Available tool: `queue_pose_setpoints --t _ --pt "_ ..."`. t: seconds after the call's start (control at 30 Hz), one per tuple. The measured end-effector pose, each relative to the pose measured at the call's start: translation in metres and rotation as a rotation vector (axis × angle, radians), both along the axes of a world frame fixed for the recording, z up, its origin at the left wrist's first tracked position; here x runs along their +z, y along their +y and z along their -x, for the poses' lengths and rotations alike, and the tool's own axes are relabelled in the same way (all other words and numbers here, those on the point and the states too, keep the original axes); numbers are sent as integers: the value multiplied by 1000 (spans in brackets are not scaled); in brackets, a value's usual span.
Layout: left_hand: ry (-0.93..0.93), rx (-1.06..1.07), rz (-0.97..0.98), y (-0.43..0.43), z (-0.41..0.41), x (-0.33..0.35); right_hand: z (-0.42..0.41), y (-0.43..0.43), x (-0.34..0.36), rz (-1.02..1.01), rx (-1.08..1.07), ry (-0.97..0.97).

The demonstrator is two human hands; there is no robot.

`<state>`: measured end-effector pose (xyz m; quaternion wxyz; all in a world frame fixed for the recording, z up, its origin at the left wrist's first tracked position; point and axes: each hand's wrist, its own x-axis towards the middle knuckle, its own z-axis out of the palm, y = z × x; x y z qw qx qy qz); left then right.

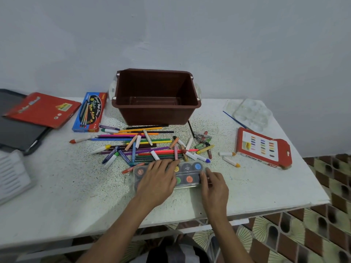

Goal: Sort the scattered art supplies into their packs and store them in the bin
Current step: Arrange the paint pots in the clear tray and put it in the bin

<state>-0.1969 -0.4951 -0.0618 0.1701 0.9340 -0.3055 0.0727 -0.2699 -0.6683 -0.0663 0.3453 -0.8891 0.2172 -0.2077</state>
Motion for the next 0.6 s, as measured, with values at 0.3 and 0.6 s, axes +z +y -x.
queue_pose_setpoints --t 0.3,0.6 --pt "117 -21 66 3 -2 5 0 -1 1 121 49 65" --pt "150 291 278 59 7 -7 -13 2 10 448 391 102"
